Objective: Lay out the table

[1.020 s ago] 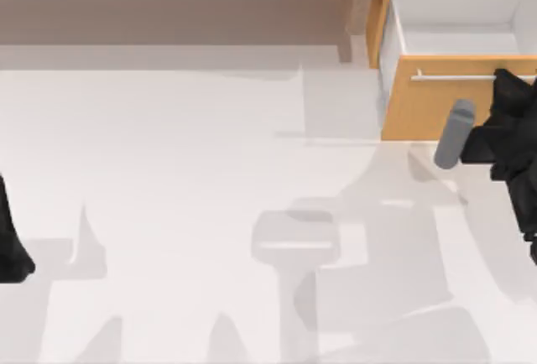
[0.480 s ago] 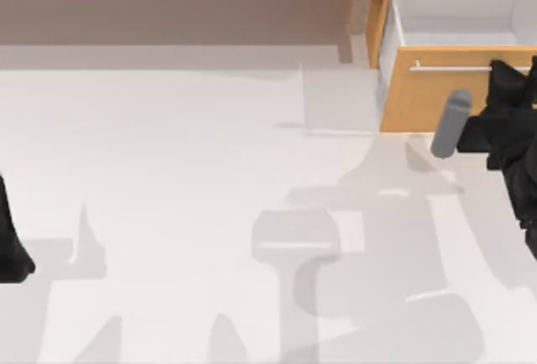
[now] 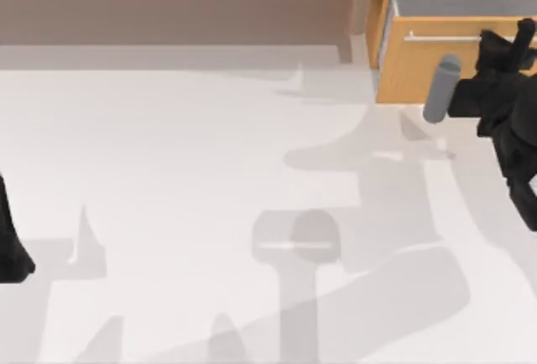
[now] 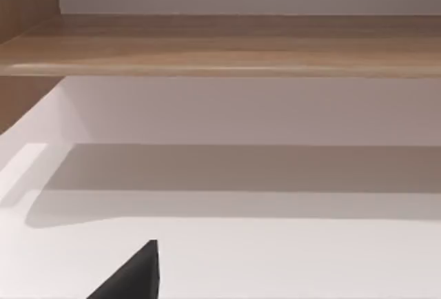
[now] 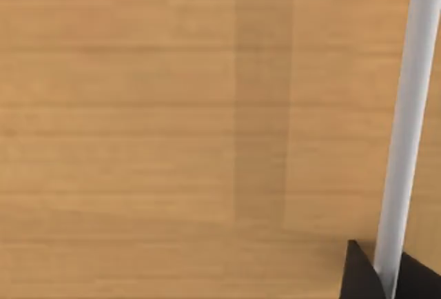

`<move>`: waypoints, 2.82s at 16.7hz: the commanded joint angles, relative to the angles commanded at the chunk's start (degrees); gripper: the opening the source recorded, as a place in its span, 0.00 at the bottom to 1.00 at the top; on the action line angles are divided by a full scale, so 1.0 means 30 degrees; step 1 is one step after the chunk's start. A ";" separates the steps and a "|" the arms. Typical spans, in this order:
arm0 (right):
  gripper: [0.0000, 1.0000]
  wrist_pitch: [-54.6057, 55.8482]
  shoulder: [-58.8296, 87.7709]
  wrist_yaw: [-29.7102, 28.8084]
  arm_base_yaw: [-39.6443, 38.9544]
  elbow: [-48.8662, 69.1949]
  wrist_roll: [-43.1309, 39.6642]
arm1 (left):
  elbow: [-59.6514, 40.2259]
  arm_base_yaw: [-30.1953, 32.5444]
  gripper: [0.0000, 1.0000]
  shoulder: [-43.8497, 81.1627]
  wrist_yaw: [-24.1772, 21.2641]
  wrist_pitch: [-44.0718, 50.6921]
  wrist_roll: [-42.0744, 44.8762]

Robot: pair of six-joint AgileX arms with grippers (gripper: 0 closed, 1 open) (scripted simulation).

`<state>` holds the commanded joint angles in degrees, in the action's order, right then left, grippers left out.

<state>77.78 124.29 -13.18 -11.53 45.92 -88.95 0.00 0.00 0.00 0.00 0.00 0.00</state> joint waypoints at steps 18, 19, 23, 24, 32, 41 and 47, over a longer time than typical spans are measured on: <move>0.00 -0.3292 0.2516 0.0659 0.0627 0.5775 0.0021 | 0.0000 0.0000 1.00 0.0000 0.0000 0.0000 0.0000; 0.00 -0.3294 0.2518 0.0659 0.0627 0.5777 0.0021 | 0.0000 0.0000 1.00 0.0000 0.0000 0.0000 0.0000; 0.15 -0.3294 0.2518 0.0659 0.0627 0.5777 0.0021 | 0.0000 0.0000 1.00 0.0000 0.0000 0.0000 0.0000; 0.23 -0.3294 0.2518 0.0659 0.0627 0.5777 0.0021 | 0.0000 0.0000 1.00 0.0000 0.0000 0.0000 0.0000; 0.83 -0.3294 0.2518 0.0659 0.0627 0.5777 0.0021 | 0.0000 0.0000 1.00 0.0000 0.0000 0.0000 0.0000; 1.00 -0.3294 0.2518 0.0659 0.0627 0.5777 0.0021 | 0.0000 0.0000 1.00 0.0000 0.0000 0.0000 0.0000; 1.00 -0.2909 0.2209 0.0583 0.0298 0.4836 0.0118 | 0.0000 0.0000 1.00 0.0000 0.0000 0.0000 0.0000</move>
<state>69.05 130.92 -11.43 -10.63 60.43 -88.60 0.00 0.00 0.00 0.00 0.00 0.00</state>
